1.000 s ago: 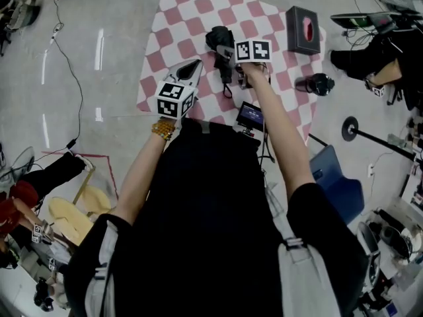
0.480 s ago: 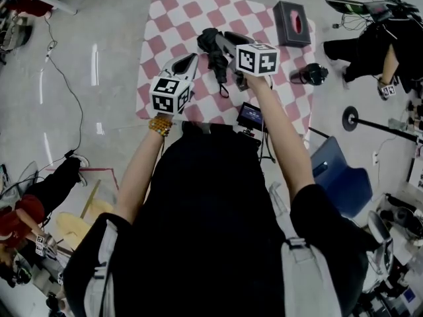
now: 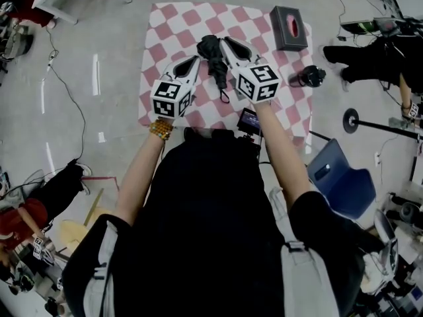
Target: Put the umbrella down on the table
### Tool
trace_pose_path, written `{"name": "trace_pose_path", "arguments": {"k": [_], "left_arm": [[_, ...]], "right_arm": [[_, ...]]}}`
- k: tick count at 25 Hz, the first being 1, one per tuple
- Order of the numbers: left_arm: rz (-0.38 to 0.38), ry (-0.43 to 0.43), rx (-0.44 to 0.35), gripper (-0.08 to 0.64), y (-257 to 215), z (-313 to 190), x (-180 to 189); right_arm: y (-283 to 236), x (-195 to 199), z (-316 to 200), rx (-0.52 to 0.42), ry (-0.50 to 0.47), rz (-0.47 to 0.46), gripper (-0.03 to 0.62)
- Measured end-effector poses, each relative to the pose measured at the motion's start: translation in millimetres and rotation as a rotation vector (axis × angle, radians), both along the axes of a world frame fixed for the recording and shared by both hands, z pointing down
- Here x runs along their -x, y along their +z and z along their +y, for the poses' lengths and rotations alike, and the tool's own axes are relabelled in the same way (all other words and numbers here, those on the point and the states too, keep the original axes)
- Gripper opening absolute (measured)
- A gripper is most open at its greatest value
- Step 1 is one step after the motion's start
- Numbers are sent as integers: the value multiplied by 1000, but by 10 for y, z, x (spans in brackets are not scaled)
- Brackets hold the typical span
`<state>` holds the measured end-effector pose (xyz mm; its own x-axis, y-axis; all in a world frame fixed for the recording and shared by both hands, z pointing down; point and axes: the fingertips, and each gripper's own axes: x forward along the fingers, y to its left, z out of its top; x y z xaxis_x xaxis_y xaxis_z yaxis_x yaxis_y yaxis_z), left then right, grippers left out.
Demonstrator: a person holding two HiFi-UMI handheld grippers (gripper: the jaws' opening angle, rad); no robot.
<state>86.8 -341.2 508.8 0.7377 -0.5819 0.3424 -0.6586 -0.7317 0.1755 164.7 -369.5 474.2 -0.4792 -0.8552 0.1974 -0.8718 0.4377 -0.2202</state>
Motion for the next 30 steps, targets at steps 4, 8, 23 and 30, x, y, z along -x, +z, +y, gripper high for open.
{"name": "trace_pose_path", "arguments": {"k": [4, 8, 23, 30], "left_arm": [[-2, 2, -10, 15, -21, 39, 3], [-3, 1, -6, 15, -10, 102, 16], [-8, 0, 25, 15, 131, 346, 107], [-6, 3, 37, 15, 167, 376, 115]], "right_arm": [[-46, 32, 124, -48, 12, 19, 38], [-14, 53, 264, -46, 25, -18, 34], [254, 271, 694, 7, -5, -23, 17], [356, 379, 777, 29, -27, -6, 17]]}}
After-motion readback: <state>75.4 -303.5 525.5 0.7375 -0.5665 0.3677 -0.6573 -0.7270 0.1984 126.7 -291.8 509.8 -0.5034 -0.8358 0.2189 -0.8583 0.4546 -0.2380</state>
